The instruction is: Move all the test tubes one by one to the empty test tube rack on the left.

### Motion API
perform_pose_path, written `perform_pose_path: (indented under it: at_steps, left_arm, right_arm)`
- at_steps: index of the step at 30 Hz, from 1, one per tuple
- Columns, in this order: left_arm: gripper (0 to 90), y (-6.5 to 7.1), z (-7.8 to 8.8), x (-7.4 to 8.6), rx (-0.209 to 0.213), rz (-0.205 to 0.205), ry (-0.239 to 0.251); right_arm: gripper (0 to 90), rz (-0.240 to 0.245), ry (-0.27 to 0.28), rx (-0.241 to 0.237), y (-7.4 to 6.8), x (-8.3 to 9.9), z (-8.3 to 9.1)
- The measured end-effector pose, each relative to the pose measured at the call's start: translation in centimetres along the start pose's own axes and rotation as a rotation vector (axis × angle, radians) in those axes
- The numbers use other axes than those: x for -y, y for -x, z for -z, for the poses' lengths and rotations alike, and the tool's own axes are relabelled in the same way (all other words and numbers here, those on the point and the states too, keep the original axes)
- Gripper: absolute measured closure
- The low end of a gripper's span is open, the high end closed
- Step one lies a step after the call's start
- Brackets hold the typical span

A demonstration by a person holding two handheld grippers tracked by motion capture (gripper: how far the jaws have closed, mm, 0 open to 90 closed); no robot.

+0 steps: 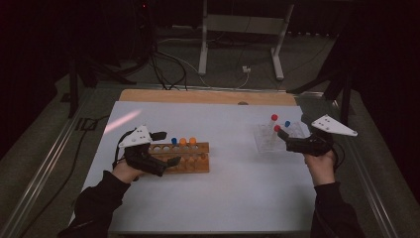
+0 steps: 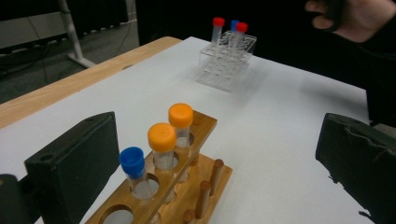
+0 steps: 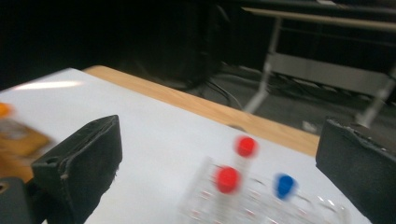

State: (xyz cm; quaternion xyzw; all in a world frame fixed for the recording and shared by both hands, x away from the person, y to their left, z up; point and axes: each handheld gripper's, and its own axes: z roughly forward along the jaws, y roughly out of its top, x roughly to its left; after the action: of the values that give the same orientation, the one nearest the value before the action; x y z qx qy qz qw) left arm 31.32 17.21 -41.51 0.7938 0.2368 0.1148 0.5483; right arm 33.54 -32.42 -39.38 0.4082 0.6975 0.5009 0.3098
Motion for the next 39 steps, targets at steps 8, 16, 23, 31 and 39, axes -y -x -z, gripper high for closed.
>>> perform_pose_path:
  at_steps: [8,16,23,31,39]
  left_arm:
    - [0.6,0.0,0.1,0.0,0.007,0.001,0.000]
    - [0.6,-0.1,0.2,-0.1,0.003,0.007,0.005]
    - [0.6,0.0,0.2,-0.2,0.007,0.003,0.003]
    - [0.6,0.0,0.2,-0.2,0.007,0.004,-0.003]
    - [0.6,0.0,0.3,-0.2,0.007,0.002,0.000]
  right_arm:
    - [0.2,-0.102,-0.084,0.078,3.7,2.7,-1.6]
    - [16.0,-0.140,-0.136,0.135,5.1,4.7,-3.2]
    - [42.5,-0.117,-0.192,0.120,4.9,5.8,-4.6]
    - [64.8,-0.077,-0.250,0.111,4.3,6.2,-6.2]
    - [76.5,-0.076,-0.257,0.126,4.4,6.1,-6.7]
